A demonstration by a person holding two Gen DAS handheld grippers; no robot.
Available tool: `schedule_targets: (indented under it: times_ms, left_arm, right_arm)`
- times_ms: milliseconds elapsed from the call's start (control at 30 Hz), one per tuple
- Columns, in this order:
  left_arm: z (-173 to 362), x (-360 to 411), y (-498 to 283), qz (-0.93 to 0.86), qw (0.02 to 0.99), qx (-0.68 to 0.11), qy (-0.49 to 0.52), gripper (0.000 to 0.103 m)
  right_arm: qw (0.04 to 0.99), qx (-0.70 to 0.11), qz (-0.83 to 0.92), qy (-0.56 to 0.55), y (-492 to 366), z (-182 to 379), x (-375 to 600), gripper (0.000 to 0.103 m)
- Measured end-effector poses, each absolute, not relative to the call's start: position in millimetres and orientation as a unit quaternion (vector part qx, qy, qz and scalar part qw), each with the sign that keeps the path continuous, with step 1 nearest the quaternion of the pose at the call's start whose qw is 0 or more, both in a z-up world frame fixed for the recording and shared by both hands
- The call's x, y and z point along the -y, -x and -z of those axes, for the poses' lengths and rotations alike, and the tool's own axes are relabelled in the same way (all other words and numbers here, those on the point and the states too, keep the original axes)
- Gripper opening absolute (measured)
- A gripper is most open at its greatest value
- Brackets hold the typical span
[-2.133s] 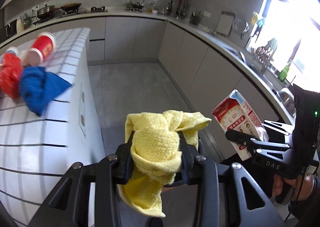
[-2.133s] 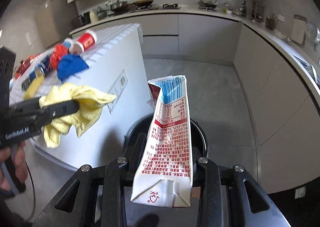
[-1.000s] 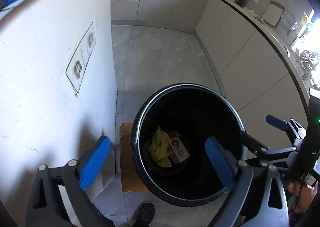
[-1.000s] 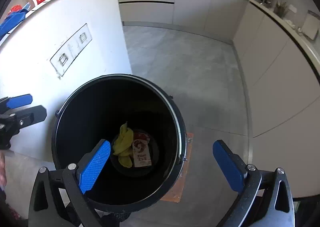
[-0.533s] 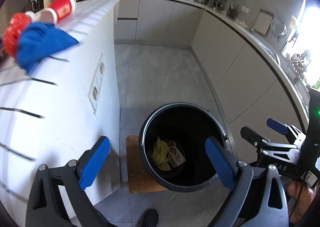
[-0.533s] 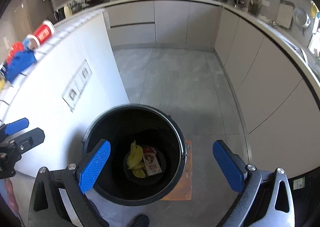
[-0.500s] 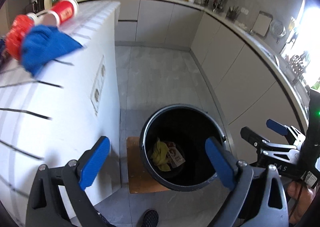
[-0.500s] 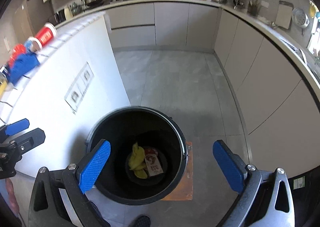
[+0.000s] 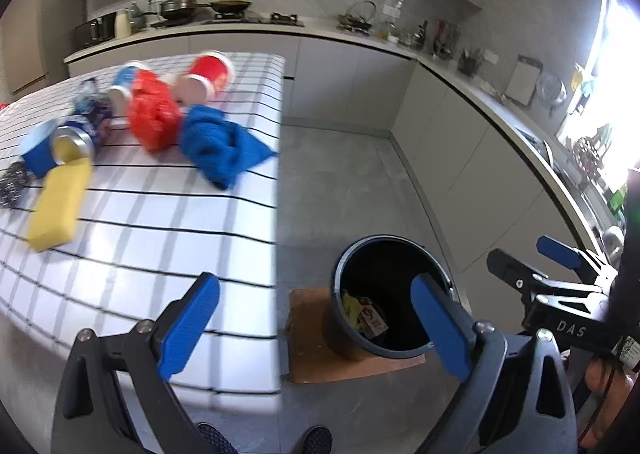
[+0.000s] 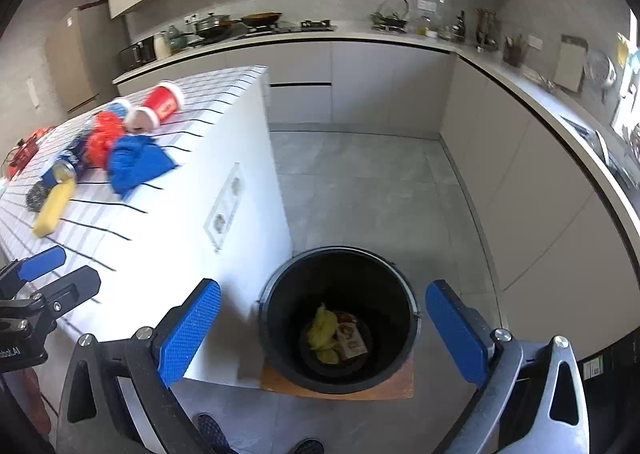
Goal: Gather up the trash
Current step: 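Move both tools back from the bin toward the table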
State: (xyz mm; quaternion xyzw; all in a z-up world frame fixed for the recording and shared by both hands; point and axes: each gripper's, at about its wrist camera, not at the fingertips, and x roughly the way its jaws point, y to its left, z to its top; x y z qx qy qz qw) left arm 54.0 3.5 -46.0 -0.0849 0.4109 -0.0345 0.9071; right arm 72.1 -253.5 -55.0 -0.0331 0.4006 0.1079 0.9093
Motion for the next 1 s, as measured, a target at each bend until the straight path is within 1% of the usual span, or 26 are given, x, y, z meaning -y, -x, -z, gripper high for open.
schedule_targets:
  times_ms: [333,800,867,1000]
  left_arm:
    - [28,-86,-21,-0.024,0.921,-0.374,0.106,0.098]
    - [32,-179,-8,-0.097,0.923,-0.347,0.136,0.098]
    - [35,-186,-14,-0.099,0.922,-0.348,0.135,0.096]
    - [47,-196,-28,-0.100,0.919,-0.357,0.136,0.089]
  right_arm:
    - [0.909,-0.378,-0.170,0.051,-56,22,179,0.103]
    - [0.896,-0.357,-0.251,0.085,-52,7,83,0.103]
    - [0.894,-0.354,-0.258,0.091,-55,7,73,0.103]
    - [0.891,-0.353,-0.267,0.102,-69,13,57,0.103]
